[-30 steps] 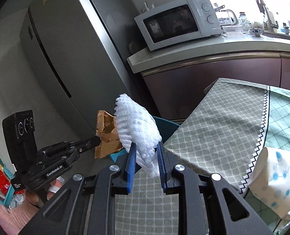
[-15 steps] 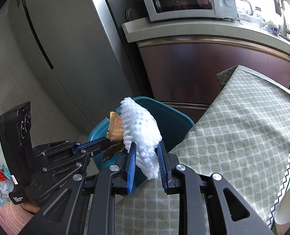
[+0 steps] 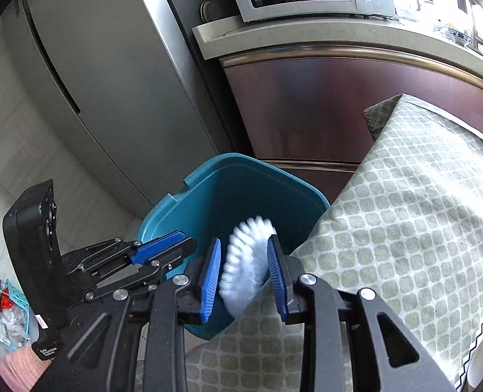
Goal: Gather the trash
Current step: 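Open the right gripper to drop the net and wrapper into the bin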
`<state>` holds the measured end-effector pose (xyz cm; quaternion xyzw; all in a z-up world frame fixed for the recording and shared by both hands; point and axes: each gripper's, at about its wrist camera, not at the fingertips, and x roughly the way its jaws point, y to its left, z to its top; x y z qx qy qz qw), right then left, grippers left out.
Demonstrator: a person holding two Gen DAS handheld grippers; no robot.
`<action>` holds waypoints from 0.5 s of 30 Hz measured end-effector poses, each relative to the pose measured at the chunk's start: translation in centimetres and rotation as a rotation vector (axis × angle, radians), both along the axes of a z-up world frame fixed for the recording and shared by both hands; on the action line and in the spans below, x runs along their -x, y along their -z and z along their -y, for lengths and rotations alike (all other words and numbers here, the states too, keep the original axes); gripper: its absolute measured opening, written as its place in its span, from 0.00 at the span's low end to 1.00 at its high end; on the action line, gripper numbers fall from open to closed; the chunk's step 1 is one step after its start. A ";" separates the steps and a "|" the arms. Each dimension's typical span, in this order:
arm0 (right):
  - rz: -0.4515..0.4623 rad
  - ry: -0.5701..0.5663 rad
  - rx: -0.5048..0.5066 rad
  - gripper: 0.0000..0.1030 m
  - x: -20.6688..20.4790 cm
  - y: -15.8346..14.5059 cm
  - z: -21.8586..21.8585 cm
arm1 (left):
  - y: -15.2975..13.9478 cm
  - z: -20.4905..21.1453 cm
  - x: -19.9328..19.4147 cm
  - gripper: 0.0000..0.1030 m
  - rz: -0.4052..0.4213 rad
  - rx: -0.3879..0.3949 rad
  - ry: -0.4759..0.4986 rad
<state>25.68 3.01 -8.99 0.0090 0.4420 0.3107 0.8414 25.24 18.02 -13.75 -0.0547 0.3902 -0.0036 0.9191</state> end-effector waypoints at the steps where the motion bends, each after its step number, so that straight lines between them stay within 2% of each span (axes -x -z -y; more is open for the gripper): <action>1: 0.001 0.000 -0.004 0.28 0.1 0.0 0.2 | -0.2 0.1 0.1 0.20 0.005 -0.002 0.000; 8: 0.019 -0.005 -0.044 0.33 1.1 -0.7 1.2 | -1.9 1.3 1.6 0.29 0.058 -0.027 0.009; 15: 0.068 -0.010 -0.100 0.40 3.7 -2.6 4.2 | -4.3 2.7 4.5 0.36 0.125 -0.045 0.037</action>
